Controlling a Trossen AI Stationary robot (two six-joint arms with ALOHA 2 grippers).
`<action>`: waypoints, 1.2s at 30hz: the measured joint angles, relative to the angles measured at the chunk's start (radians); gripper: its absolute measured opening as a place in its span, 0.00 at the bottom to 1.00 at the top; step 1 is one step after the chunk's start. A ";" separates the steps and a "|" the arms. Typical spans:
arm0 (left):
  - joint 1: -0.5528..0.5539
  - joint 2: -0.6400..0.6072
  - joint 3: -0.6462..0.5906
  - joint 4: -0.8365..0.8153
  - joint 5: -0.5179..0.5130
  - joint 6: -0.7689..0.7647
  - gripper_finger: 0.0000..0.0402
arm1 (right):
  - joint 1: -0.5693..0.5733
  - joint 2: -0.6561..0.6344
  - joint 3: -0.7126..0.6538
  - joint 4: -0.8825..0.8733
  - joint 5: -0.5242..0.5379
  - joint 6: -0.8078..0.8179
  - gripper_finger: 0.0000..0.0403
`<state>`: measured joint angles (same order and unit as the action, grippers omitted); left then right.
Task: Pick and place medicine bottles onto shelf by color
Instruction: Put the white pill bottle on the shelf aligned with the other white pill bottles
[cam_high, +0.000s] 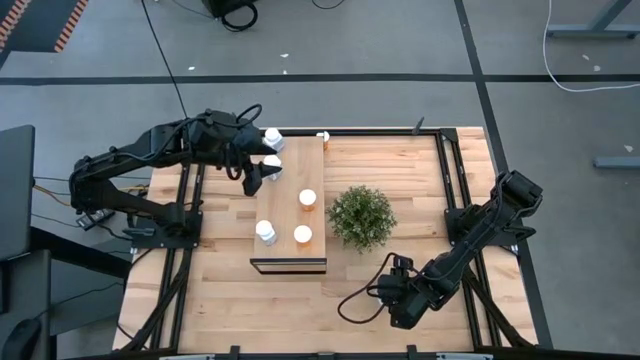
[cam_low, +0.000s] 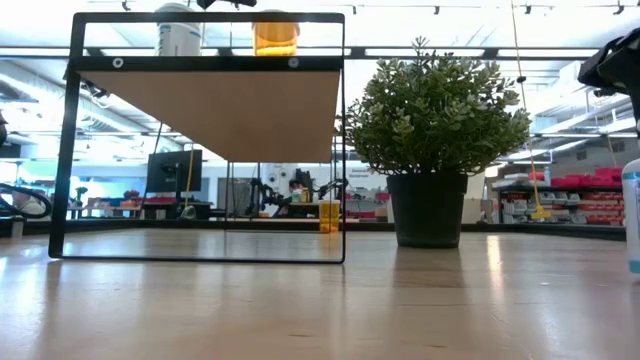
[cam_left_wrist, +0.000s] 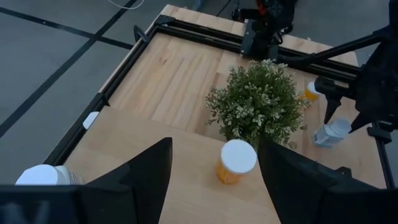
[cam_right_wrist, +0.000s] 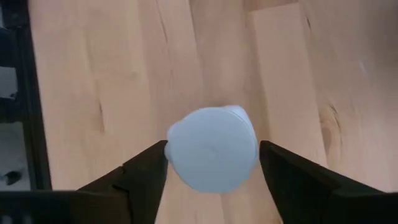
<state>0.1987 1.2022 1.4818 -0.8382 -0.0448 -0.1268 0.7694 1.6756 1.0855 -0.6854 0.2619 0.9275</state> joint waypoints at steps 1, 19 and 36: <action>0.000 0.000 0.000 -0.002 0.000 0.000 0.60 | -0.001 0.000 0.000 0.007 0.000 -0.003 0.63; 0.000 0.000 0.000 -0.016 0.000 0.007 0.58 | -0.070 0.000 0.319 -0.213 0.013 -0.144 0.49; 0.001 -0.001 0.000 -0.049 -0.029 0.077 0.59 | -0.516 -0.002 0.838 -0.216 0.033 -0.629 0.49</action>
<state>0.1998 1.2010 1.4818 -0.8873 -0.0733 -0.0501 0.2537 1.6733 1.9236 -0.9013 0.2953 0.2986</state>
